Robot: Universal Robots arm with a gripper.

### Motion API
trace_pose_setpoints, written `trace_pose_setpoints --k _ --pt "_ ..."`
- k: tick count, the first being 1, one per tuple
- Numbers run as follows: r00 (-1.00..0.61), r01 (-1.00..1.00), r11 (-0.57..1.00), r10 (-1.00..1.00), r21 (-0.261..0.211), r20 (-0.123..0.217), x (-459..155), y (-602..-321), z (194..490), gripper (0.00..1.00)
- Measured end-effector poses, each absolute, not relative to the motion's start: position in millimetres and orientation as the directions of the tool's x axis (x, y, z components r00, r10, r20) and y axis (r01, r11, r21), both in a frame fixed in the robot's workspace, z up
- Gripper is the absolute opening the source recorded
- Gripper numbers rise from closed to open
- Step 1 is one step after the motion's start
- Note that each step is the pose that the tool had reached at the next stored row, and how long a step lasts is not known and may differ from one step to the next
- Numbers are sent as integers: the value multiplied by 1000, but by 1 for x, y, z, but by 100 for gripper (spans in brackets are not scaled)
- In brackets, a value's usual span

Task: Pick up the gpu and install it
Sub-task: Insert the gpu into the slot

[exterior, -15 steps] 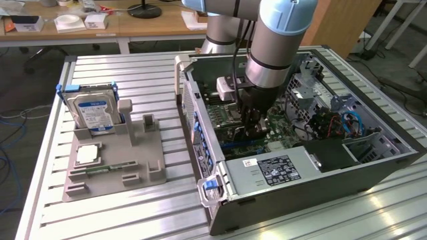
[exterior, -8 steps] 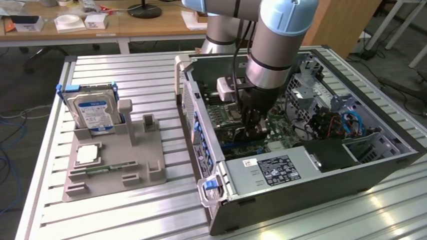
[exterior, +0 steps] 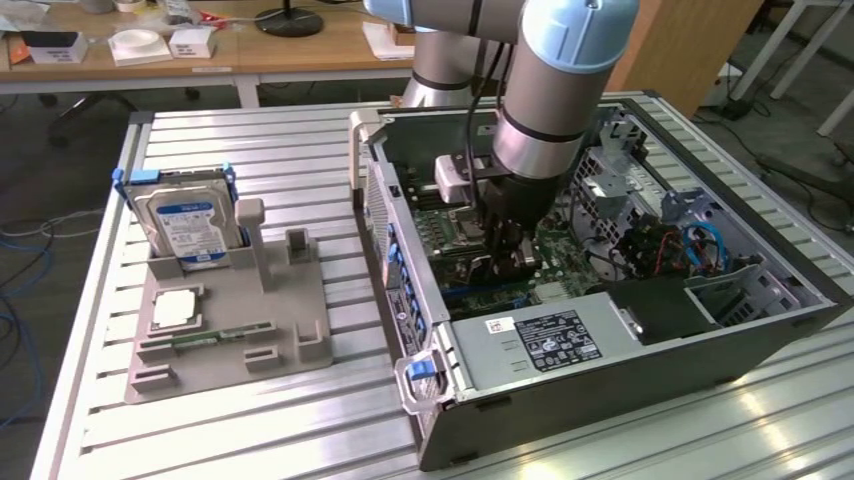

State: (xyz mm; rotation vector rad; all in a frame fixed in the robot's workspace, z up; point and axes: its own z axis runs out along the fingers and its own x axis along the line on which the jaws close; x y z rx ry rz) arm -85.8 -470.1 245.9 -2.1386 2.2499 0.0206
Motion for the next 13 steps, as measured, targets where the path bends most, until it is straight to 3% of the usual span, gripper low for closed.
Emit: trace_pose_setpoints --k 13 --pt "-66 -998 66 -997 -16 -36 -86 -470 246 27"
